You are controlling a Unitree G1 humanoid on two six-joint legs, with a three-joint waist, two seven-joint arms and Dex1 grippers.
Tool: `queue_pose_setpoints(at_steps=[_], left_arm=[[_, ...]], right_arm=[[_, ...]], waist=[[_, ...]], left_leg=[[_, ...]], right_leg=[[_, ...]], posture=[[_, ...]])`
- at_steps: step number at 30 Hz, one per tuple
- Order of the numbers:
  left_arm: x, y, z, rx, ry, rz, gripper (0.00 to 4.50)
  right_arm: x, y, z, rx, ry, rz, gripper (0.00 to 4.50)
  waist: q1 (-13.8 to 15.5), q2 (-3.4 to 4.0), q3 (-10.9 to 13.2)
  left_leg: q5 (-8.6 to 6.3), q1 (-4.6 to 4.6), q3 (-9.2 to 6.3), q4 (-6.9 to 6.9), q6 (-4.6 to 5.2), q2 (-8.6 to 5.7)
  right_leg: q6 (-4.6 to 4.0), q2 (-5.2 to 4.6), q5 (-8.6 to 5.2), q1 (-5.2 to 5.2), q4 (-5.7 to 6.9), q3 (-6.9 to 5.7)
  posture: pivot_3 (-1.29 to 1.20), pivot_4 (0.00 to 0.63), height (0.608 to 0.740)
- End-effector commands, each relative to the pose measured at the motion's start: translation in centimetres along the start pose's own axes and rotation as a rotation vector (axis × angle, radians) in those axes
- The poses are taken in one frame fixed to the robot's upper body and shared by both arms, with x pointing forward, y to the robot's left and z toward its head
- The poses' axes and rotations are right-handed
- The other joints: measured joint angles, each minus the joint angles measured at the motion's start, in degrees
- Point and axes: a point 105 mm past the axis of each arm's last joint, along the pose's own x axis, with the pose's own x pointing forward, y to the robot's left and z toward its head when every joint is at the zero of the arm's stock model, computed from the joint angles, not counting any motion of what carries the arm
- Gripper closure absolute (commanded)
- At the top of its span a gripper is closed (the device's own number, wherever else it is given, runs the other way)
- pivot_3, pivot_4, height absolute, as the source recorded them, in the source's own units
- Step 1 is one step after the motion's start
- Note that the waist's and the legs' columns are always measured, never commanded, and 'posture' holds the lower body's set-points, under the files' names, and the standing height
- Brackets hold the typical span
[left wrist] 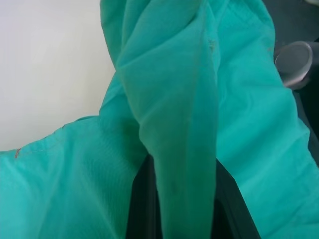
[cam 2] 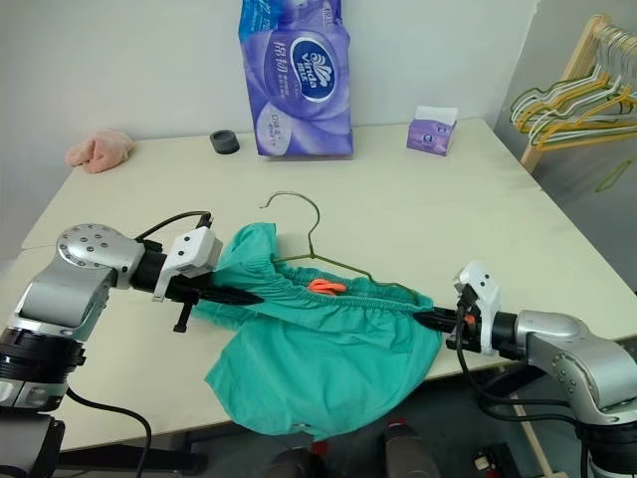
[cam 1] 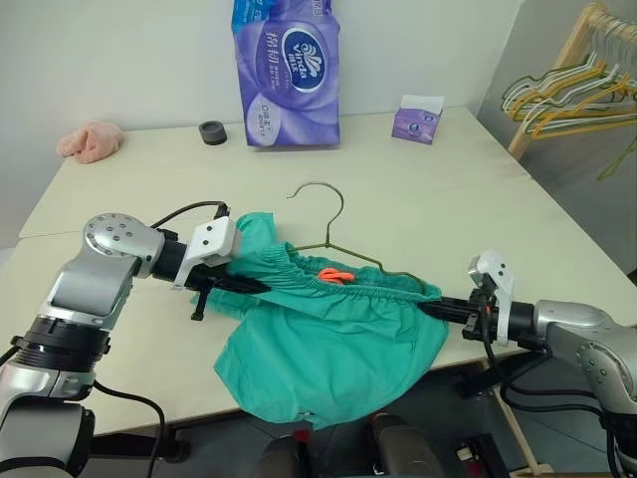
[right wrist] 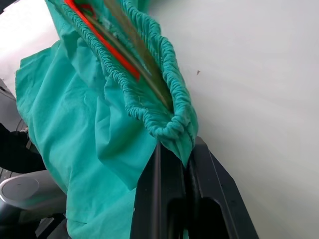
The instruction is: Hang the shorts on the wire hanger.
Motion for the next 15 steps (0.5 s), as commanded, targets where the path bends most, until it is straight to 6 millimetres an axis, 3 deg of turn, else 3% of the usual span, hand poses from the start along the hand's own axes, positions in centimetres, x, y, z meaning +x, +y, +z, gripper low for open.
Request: queue_pose_setpoints(at_steps=[1, 6, 10, 14, 15], left_arm=[[-1.2, 0.1, -1.3, 0.029, 0.103, 0.015, 4.5], [-1.1, 0.6, -2.4, 0.055, 0.169, 0.033, 4.5], [0.5, 1.2, -1.4, 0.079, 0.114, 0.053, 4.5], [1.8, 1.2, -0.7, 0.092, 0.076, 0.049, 4.5], [2.1, 1.1, -0.8, 0.094, 0.074, 0.048, 4.5]], right_arm=[[-1.0, -0.5, 1.0, -0.063, -0.002, -0.031, 4.48], [-1.2, -0.4, 2.8, -0.177, 0.018, -0.003, 4.48], [0.7, 0.9, 4.8, -0.296, 0.031, 0.048, 4.48], [2.0, 2.6, 5.5, -0.367, 0.031, 0.122, 4.48], [2.1, 2.8, 5.7, -0.41, 0.038, 0.121, 4.26]], waist=[[0.0, 0.0, 0.0], [-0.1, 0.01, 0.0], [-0.2, 0.01, 0.0], [-0.1, 0.0, 0.0], [-0.1, 0.0, 0.0]], left_leg=[[0.0, 0.0, 0.0, 0.0, 0.0, 0.0], [0.0, 0.01, 0.02, 0.0, 0.0, 0.0], [0.0, 0.0, 0.0, 0.0, 0.0, 0.01], [0.0, -0.06, -0.03, 0.0, 0.0, 0.01], [0.0, -0.08, -0.03, 0.0, 0.0, 0.01]], right_leg=[[0.0, 0.0, 0.0, 0.0, 0.0, -0.01], [0.0, 0.0, 0.0, -0.01, 0.01, 0.01], [0.0, 0.0, 0.0, -0.01, 0.0, -0.01], [0.0, -0.02, 0.0, -0.03, -0.03, -0.03], [0.0, -0.04, 0.0, -0.05, -0.03, -0.03]], posture=[[-0.21, 0.089, 0.74], [-0.22, 0.092, 0.74], [-0.23, 0.093, 0.74], [-0.23, 0.095, 0.74], [-0.22, 0.096, 0.74]])
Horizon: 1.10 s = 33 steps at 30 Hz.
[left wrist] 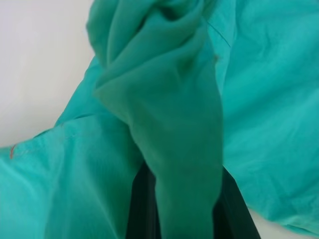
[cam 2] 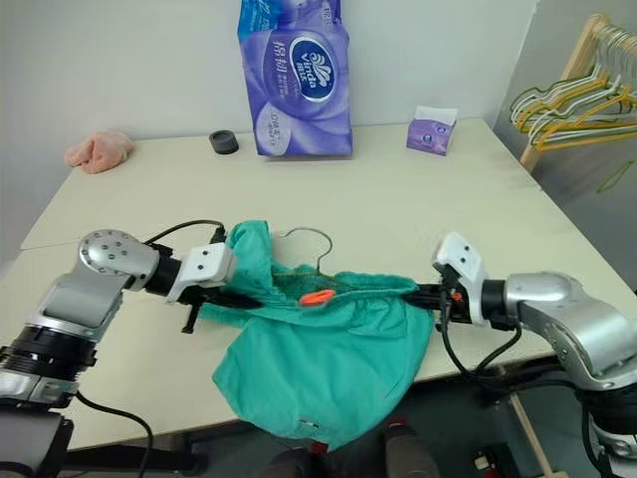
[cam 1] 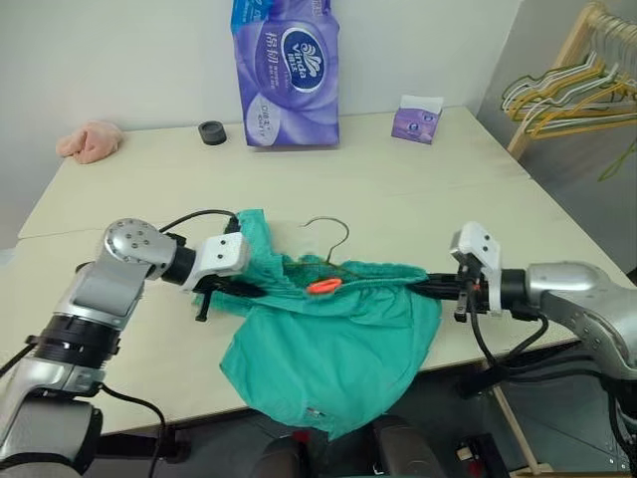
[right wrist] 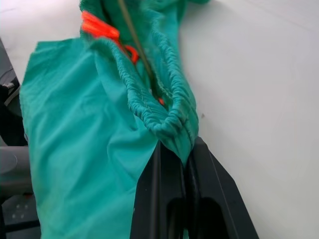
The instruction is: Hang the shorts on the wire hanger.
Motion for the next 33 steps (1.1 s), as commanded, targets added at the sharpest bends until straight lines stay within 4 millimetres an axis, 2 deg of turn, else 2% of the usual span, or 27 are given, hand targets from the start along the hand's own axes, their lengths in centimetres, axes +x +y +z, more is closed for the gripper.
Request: queue_pose_setpoints(at_steps=[1, 4, 7, 8, 11, 14, 22, 26, 30, 33], left_arm=[[0.5, 0.1, 0.7, 0.035, -0.005, 0.015, 4.5], [0.7, -0.2, 0.6, 0.035, -0.007, 0.011, 4.5], [0.9, -0.5, 0.6, 0.033, -0.009, 0.003, 4.5], [1.0, -0.6, 0.6, 0.032, -0.01, 0.0, 4.5], [1.1, -0.8, 0.6, 0.034, -0.013, -0.008, 4.5], [1.2, -0.8, 0.8, 0.036, -0.016, -0.012, 4.5], [1.6, -0.6, 1.2, 0.042, -0.028, -0.019, 4.5], [1.6, -0.7, 1.5, 0.04, -0.038, -0.02, 4.5], [1.6, -0.8, 1.9, 0.024, -0.065, -0.022, 4.5], [1.7, -0.9, 2.2, 0.013, -0.085, -0.025, 4.5]], right_arm=[[0.3, 1.0, 1.5, -0.145, -0.002, 0.017, 4.0], [0.1, 1.1, 1.8, -0.19, 0.005, 0.007, 3.13], [-0.4, 0.5, 1.2, -0.234, 0.07, -0.055, 2.06], [-0.7, 0.2, 0.4, -0.236, 0.111, -0.071, 1.71], [-0.8, 0.0, -1.2, -0.218, 0.174, -0.078, 1.71], [-0.3, 0.1, -1.6, -0.213, 0.188, -0.058, 1.71], [3.0, 0.1, -1.8, -0.243, 0.213, 0.081, 1.71], [4.0, 0.0, -2.1, -0.261, 0.24, 0.133, 1.71], [4.2, 0.1, -2.2, -0.276, 0.257, 0.179, 2.63], [4.3, 0.3, -2.2, -0.283, 0.262, 0.198, 3.72]], waist=[[0.0, 0.0, 0.0], [0.0, 0.0, 0.0], [0.0, 0.0, 0.0], [0.0, 0.0, 0.0], [0.0, 0.0, 0.0], [-0.1, 0.0, 0.0], [-0.4, 0.01, 0.0], [-0.2, 0.01, 0.0], [-0.1, 0.01, 0.0], [-0.2, 0.01, 0.0]], left_leg=[[0.0, 0.0, 0.01, 0.0, 0.0, 0.0], [0.0, 0.01, 0.03, 0.0, 0.01, -0.01], [0.0, 0.01, 0.02, 0.01, 0.01, 0.0], [0.0, 0.01, 0.02, 0.01, 0.01, 0.0], [0.0, 0.02, 0.02, 0.01, 0.01, -0.01], [0.0, 0.03, 0.02, 0.01, 0.01, 0.0], [-0.01, 0.04, 0.02, 0.0, 0.01, 0.01], [-0.01, 0.02, 0.0, 0.0, 0.01, 0.01], [-0.01, 0.02, 0.01, 0.03, 0.01, -0.02], [-0.01, 0.02, 0.0, 0.02, 0.01, -0.01]], right_leg=[[0.0, -0.02, 0.0, 0.0, 0.0, 0.01], [0.0, -0.03, 0.0, 0.0, 0.01, 0.02], [0.0, -0.04, 0.0, -0.01, 0.01, 0.01], [0.0, -0.04, 0.0, 0.0, 0.01, 0.01], [0.0, -0.05, 0.0, 0.01, 0.0, 0.0], [0.0, -0.04, 0.0, 0.0, 0.01, 0.02], [0.0, -0.01, 0.0, -0.01, 0.01, 0.01], [0.0, -0.02, 0.0, -0.01, -0.01, -0.01], [0.0, -0.04, 0.0, 0.0, 0.0, 0.0], [0.0, -0.05, 0.0, 0.0, 0.01, 0.0]], posture=[[-0.22, 0.097, 0.74], [-0.22, 0.1, 0.74], [-0.23, 0.102, 0.74], [-0.23, 0.102, 0.74], [-0.23, 0.103, 0.74], [-0.23, 0.102, 0.74], [-0.23, 0.099, 0.74], [-0.22, 0.095, 0.74], [-0.22, 0.093, 0.74], [-0.22, 0.091, 0.74]])
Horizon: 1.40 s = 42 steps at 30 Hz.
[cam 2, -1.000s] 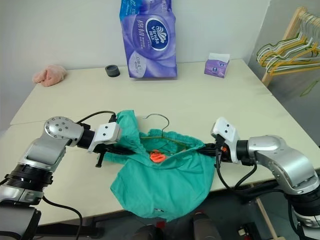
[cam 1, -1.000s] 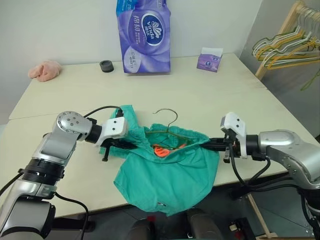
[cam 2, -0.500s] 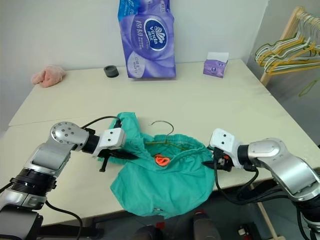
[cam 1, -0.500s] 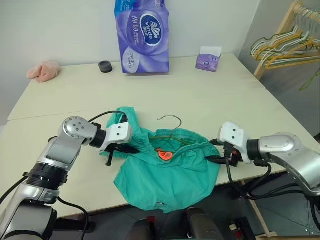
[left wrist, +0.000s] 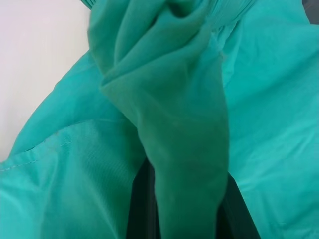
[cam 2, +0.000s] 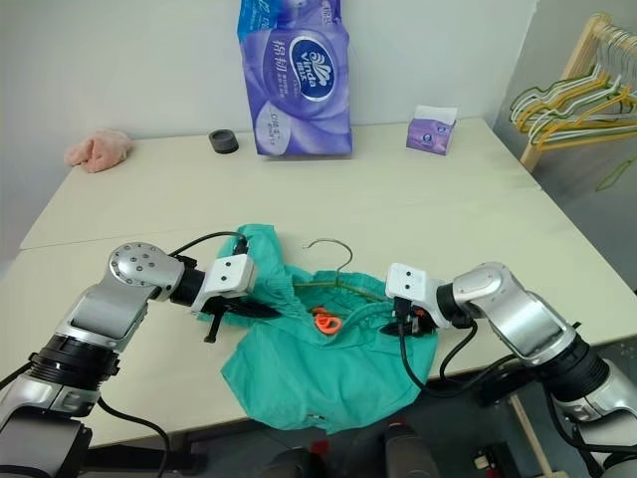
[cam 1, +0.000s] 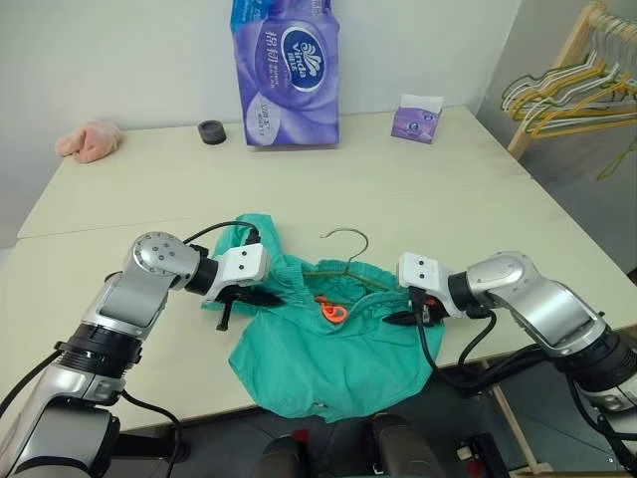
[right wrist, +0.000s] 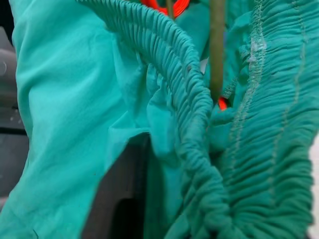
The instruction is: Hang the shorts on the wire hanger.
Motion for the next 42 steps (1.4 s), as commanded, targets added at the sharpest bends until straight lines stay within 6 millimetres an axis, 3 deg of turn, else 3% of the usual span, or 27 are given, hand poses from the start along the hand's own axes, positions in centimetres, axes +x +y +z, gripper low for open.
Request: queue_pose_setpoints(at_steps=[1, 2, 8, 14, 19, 23, 25, 27, 29, 34, 35, 39, 42], left_arm=[[-0.3, 0.1, 1.7, 0.031, -0.061, 0.016, 4.5], [-0.3, 0.1, 1.7, 0.029, -0.066, 0.015, 4.5], [-0.2, 0.5, 2.1, -0.045, -0.122, 0.036, 4.5], [-1.0, 1.6, 1.8, -0.112, -0.164, 0.082, 2.87], [-2.7, 2.6, 0.0, -0.136, -0.125, 0.159, 1.33], [-4.7, 6.8, -1.4, -0.103, -0.118, 0.444, 0.07], [-5.5, 8.4, -1.3, -0.078, -0.134, 0.549, 0.03], [-5.6, 8.8, -0.6, -0.063, -0.17, 0.561, 0.03], [-5.3, 8.3, 0.4, -0.067, -0.231, 0.52, 0.03], [-2.6, 4.0, 4.1, -0.107, -0.397, 0.269, 0.03], [-1.9, 2.8, 5.7, -0.131, -0.464, 0.188, 0.03], [-0.5, -0.4, 9.4, -0.157, -0.568, -0.054, 0.03], [0.2, -1.0, 10.7, -0.13, -0.555, -0.148, 0.03]], right_arm=[[-0.3, 0.0, 1.1, -0.06, -0.014, 0.017, 4.08], [-0.3, 0.1, 1.1, -0.063, -0.013, 0.021, 4.44], [-0.5, 0.2, 1.3, -0.072, -0.023, 0.025, 4.48], [-1.5, 0.0, 1.4, -0.063, -0.033, 0.002, 4.5], [-3.0, 0.1, 0.9, -0.019, -0.031, -0.021, 4.5], [-4.2, 0.4, 0.0, 0.076, -0.033, -0.047, 4.5], [-4.9, 0.6, -0.6, 0.155, -0.042, -0.066, 4.5], [-5.8, 0.8, -1.5, 0.263, -0.053, -0.102, 4.5], [-7.0, 1.0, -2.9, 0.399, -0.068, -0.162, 4.5], [-10.4, 1.7, -7.2, 0.745, -0.124, -0.412, 4.5], [-11.3, 2.4, -8.0, 0.812, -0.155, -0.464, 4.5], [-13.7, 4.7, -10.2, 0.934, -0.19, -0.628, 4.5], [-15.5, 5.8, -12.1, 1.037, -0.153, -0.793, 4.5]], waist=[[0.0, 0.0, 0.0], [0.0, 0.0, 0.0], [0.0, 0.0, 0.0], [-0.1, 0.0, 0.0], [-0.3, 0.0, 0.0], [0.1, 0.0, 0.0], [0.3, -0.01, 0.0], [0.2, -0.01, 0.0], [0.1, -0.01, 0.0], [0.0, 0.0, 0.0], [-0.1, 0.0, 0.0], [0.0, 0.05, 0.0], [-0.6, 0.1, 0.0]], left_leg=[[0.0, 0.0, 0.0, 0.0, 0.0, 0.0], [0.0, 0.0, 0.0, 0.0, 0.0, 0.0], [0.0, 0.0, 0.0, 0.0, 0.0, 0.0], [0.0, -0.01, -0.01, 0.01, -0.01, 0.0], [0.0, 0.0, -0.03, 0.0, -0.01, 0.01], [0.0, 0.0, -0.05, 0.01, -0.01, 0.0], [0.0, -0.02, -0.05, 0.02, -0.01, -0.01], [0.0, -0.07, -0.05, 0.02, -0.01, -0.06], [-0.01, -0.08, -0.01, 0.0, -0.01, -0.09], [-0.01, -0.08, 0.03, -0.01, -0.01, -0.09], [-0.01, -0.05, 0.03, -0.01, -0.01, -0.09], [-0.01, -0.03, 0.02, 0.0, 0.0, -0.08], [-0.03, 0.08, 0.05, -0.01, 0.02, -0.08]], right_leg=[[0.0, 0.0, 0.0, 0.0, 0.0, 0.0], [0.0, 0.0, 0.0, 0.0, 0.0, 0.0], [0.0, -0.01, 0.0, 0.0, 0.0, 0.0], [0.0, -0.02, 0.0, -0.01, 0.01, 0.01], [-0.01, -0.02, 0.0, -0.02, 0.0, -0.01], [-0.01, -0.05, 0.01, 0.0, -0.02, -0.05], [0.0, -0.12, 0.01, 0.01, -0.03, -0.07], [0.01, -0.2, 0.02, 0.0, -0.06, -0.1], [0.02, -0.26, 0.02, 0.0, -0.07, -0.06], [0.03, -0.29, 0.02, -0.01, -0.02, 0.0], [0.03, -0.29, 0.02, 0.0, 0.0, 0.02], [0.06, -0.24, 0.0, 0.04, 0.02, 0.01], [0.12, 0.09, -0.03, 0.13, -0.02, 0.05]], posture=[[-0.22, 0.091, 0.74], [-0.22, 0.091, 0.74], [-0.22, 0.089, 0.74], [-0.24, 0.087, 0.74], [-0.26, 0.094, 0.74], [-0.27, 0.102, 0.74], [-0.27, 0.105, 0.74], [-0.28, 0.107, 0.74], [-0.28, 0.111, 0.74], [-0.32, 0.123, 0.74], [-0.34, 0.128, 0.74], [-0.38, 0.142, 0.74], [-0.41, 0.153, 0.74]])
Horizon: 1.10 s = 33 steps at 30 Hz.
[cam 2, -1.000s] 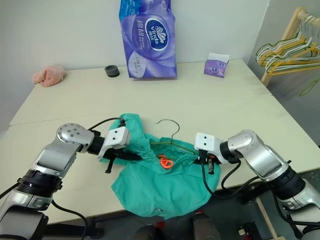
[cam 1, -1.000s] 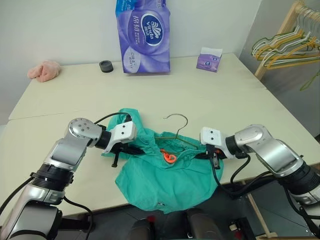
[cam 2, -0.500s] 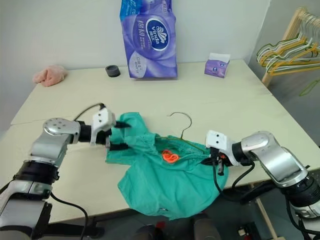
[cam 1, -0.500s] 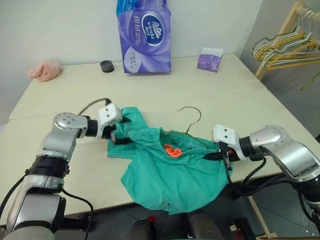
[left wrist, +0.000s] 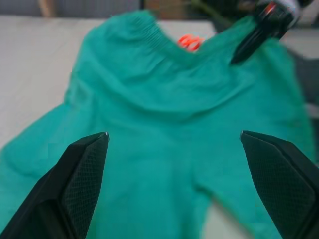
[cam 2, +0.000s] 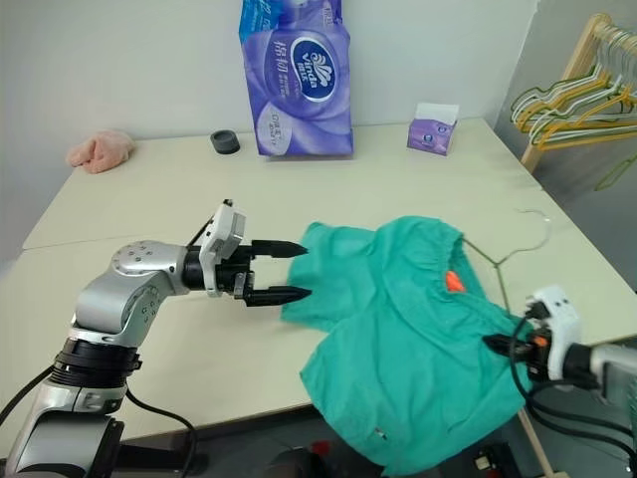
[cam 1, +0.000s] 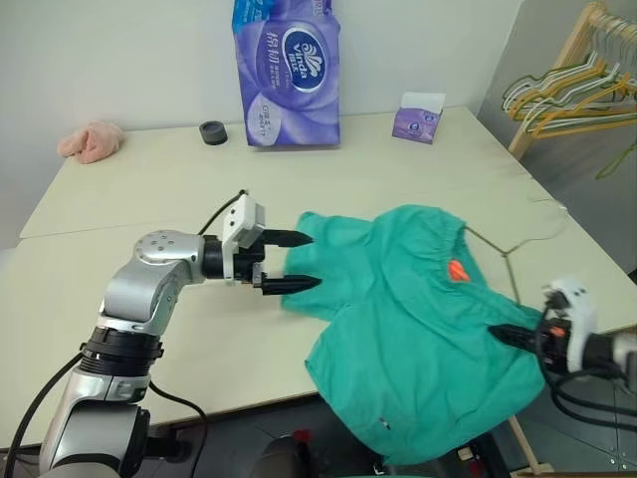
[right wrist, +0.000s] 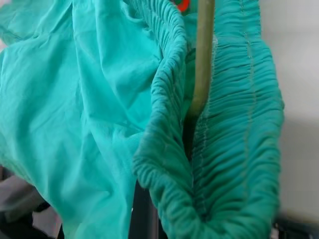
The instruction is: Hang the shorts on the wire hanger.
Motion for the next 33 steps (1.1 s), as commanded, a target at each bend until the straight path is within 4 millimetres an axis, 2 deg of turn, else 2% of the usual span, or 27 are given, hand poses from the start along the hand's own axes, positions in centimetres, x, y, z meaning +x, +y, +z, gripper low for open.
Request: queue_pose_setpoints(at_steps=[1, 4, 9, 13, 15, 18, 21, 23, 33], left_arm=[[1.4, -0.3, 1.5, 0.028, 0.008, -0.072, 0.03], [2.6, 0.9, 2.0, 0.072, 0.021, -0.05, 0.03], [4.9, 1.8, 3.3, 0.234, 0.002, 0.008, 0.03], [6.5, 0.9, 5.5, 0.306, -0.076, -0.027, 0.03], [7.3, 0.4, 6.3, 0.336, -0.102, -0.047, 0.03], [8.0, -0.1, 7.1, 0.357, -0.127, -0.065, 0.03], [8.5, -0.4, 7.4, 0.367, -0.14, -0.075, 0.03], [8.7, -0.4, 7.5, 0.377, -0.137, -0.069, 0.03], [9.5, -0.8, 8.7, 0.441, -0.165, -0.06, 0.03]], right_arm=[[-2.5, -2.0, 0.8, 0.032, -0.08, -0.198, 4.5], [-4.5, -4.2, 1.3, 0.096, -0.128, -0.382, 4.5], [-7.1, -6.0, 3.2, 0.12, -0.17, -0.564, 4.5], [-9.2, -7.7, 6.6, 0.106, -0.246, -0.678, 4.5], [-10.1, -8.6, 9.2, 0.1, -0.289, -0.724, 4.5], [-11.2, -9.8, 12.1, 0.112, -0.34, -0.784, 4.5], [-12.0, -11.4, 14.7, 0.158, -0.397, -0.823, 4.5], [-12.4, -12.3, 15.8, 0.191, -0.415, -0.842, 4.5], [-13.0, -16.3, 19.0, 0.286, -0.436, -0.904, 4.5]], waist=[[-1.0, 0.06, 0.0], [-2.4, 0.2, 0.1], [-5.0, 0.67, 0.5], [-7.2, 0.84, 1.2], [-8.0, 0.88, 1.5], [-9.3, 0.95, 1.8], [-10.0, 0.93, 2.5], [-10.5, 0.95, 3.1], [-10.8, 1.3, 5.0]], left_leg=[[0.0, 0.03, 0.04, 0.0, 0.0, -0.01], [-0.01, 0.1, 0.15, 0.0, 0.03, -0.01], [-0.31, 0.09, 0.29, -0.03, 0.54, -0.01], [-0.41, 0.08, 0.63, -0.02, 0.72, -0.08], [-0.48, 0.08, 0.72, -0.03, 0.83, -0.08], [-0.57, 0.15, 0.81, -0.05, 0.97, -0.1], [-0.65, 0.25, 0.87, -0.08, 1.11, -0.08], [-0.65, 0.27, 0.91, -0.08, 1.11, -0.09], [-0.65, 0.37, 1.18, -0.13, 1.11, -0.1]], right_leg=[[0.02, 0.05, -0.01, 0.02, 0.0, 0.04], [0.26, 0.14, -0.16, 0.06, -0.04, 0.18], [0.21, 0.16, -0.16, 0.08, -0.1, 0.34], [0.26, 0.09, -0.18, 0.09, -0.19, 0.6], [0.33, 0.08, -0.22, 0.13, -0.26, 0.65], [0.57, 0.07, -0.36, 0.32, -0.39, 0.73], [0.56, 0.09, -0.36, 0.43, -0.45, 0.79], [0.56, 0.08, -0.35, 0.44, -0.44, 0.83], [0.62, 0.06, -0.31, 0.44, -0.43, 1.08]], posture=[[-0.43, 0.159, 0.74], [-0.45, 0.17, 0.74], [-0.47, 0.185, 0.74], [-0.48, 0.196, 0.74], [-0.47, 0.211, 0.74], [-0.47, 0.223, 0.74], [-0.46, 0.234, 0.74], [-0.46, 0.24, 0.74], [-0.43, 0.252, 0.74]])
